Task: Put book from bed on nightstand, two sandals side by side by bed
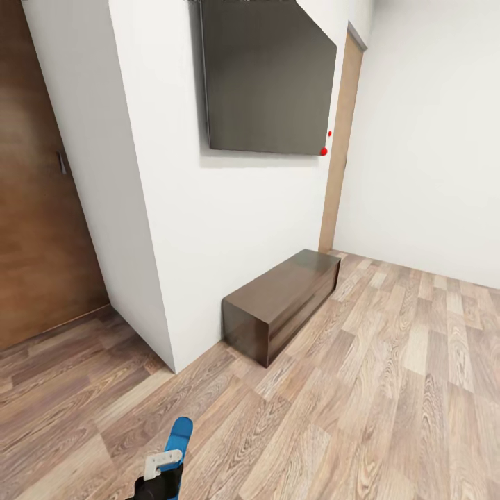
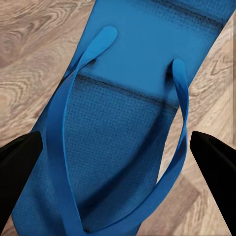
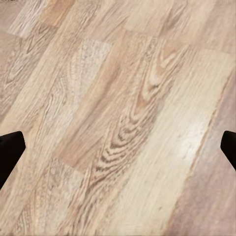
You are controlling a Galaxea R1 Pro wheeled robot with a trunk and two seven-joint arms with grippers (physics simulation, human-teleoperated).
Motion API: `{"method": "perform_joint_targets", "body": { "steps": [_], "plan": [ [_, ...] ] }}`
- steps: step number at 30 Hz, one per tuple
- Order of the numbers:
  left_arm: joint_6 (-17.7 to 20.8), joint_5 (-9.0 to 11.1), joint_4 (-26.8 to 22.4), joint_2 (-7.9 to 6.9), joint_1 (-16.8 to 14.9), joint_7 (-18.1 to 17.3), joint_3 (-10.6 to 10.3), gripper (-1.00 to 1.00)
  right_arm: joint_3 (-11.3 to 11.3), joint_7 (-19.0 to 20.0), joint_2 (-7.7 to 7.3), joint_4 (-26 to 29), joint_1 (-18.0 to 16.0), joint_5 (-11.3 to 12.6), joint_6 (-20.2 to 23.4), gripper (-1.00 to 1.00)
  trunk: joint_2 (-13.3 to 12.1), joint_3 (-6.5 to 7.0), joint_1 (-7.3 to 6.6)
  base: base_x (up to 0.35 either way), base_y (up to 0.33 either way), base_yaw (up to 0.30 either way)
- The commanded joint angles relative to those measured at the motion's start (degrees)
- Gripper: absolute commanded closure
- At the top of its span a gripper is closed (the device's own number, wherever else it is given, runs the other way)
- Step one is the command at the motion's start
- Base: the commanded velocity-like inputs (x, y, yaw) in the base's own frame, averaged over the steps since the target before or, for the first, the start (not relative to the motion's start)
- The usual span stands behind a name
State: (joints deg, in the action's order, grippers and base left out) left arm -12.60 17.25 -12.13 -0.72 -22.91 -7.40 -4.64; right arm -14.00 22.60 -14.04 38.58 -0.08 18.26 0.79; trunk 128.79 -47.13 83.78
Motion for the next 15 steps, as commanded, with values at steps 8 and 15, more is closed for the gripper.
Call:
{"method": "perform_joint_targets", "body": {
  "steps": [8, 15],
  "plan": [
    [-0.2, 0.6, 0.1, 0.55, 0.0, -0.1, -0.5, 1.0, -0.1, 0.3, -0.02, 0.0, 0.0, 0.5, 0.1, -1.0, -3.2, 1.39, -1.77, 0.0, 0.0, 0.0],
    [-0.2, 0.7, 0.2, 0.89, 0.0, -0.1, -0.5, 1.0, -0.1, 0.2, 0.01, 0.0, 0.0, 0.4, -0.1, -1.0, -4.4, 1.93, -2.43, 0.0, 0.0, 0.0]
  ]
}}
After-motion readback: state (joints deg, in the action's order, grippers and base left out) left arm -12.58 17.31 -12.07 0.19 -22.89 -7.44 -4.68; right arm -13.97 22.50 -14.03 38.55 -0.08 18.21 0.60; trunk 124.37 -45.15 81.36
